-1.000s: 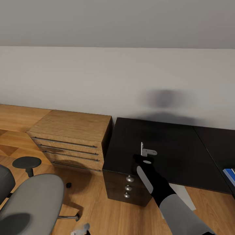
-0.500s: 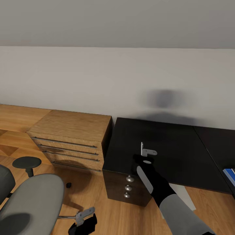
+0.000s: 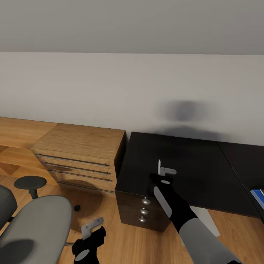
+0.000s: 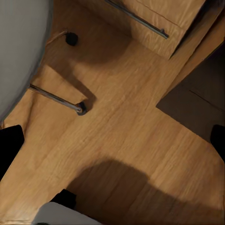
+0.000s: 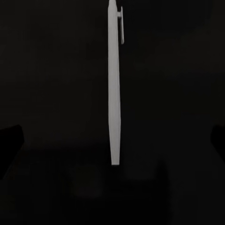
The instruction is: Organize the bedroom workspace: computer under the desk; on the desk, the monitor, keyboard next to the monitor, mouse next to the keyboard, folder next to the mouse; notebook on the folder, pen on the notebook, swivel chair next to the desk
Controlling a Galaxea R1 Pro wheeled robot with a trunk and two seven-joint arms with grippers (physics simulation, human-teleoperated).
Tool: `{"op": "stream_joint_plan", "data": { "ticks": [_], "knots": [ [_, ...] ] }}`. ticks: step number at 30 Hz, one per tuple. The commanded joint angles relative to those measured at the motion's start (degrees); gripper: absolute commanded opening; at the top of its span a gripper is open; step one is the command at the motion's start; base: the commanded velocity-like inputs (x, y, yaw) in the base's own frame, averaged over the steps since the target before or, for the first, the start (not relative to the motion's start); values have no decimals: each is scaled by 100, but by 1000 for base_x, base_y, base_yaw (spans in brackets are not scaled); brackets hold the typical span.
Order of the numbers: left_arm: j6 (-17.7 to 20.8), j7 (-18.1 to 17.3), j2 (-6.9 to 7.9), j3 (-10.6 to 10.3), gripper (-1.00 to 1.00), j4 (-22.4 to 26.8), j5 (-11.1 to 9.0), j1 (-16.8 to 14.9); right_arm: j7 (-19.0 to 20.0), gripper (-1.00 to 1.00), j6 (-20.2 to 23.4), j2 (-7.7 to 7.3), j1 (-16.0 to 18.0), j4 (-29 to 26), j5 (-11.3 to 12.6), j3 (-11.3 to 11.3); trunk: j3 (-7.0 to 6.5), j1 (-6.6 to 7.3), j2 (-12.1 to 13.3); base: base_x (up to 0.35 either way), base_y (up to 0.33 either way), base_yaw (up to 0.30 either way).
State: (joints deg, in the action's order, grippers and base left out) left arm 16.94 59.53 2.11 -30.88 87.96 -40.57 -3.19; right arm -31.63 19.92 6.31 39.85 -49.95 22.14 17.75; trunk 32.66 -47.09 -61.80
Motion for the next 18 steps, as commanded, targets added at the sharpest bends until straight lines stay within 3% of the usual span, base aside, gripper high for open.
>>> {"op": "stream_joint_plan", "data": {
  "ticks": [1,5,11,18],
  "knots": [
    [325,1,16,374,100,86,-426,-6,-42,100,21,-3,3,-1,48,18,6,0,-4,0,0,0],
    [372,-1,40,460,100,65,-535,-6,-39,100,21,-5,1,2,52,18,6,0,-4,0,0,0],
    [371,0,170,484,100,49,-533,-6,-29,100,21,-7,-2,0,32,18,6,0,-4,0,0,0],
    [364,15,198,486,100,40,-533,-6,-28,100,21,-7,-4,-2,41,18,6,0,-4,0,0,0]
  ]
}}
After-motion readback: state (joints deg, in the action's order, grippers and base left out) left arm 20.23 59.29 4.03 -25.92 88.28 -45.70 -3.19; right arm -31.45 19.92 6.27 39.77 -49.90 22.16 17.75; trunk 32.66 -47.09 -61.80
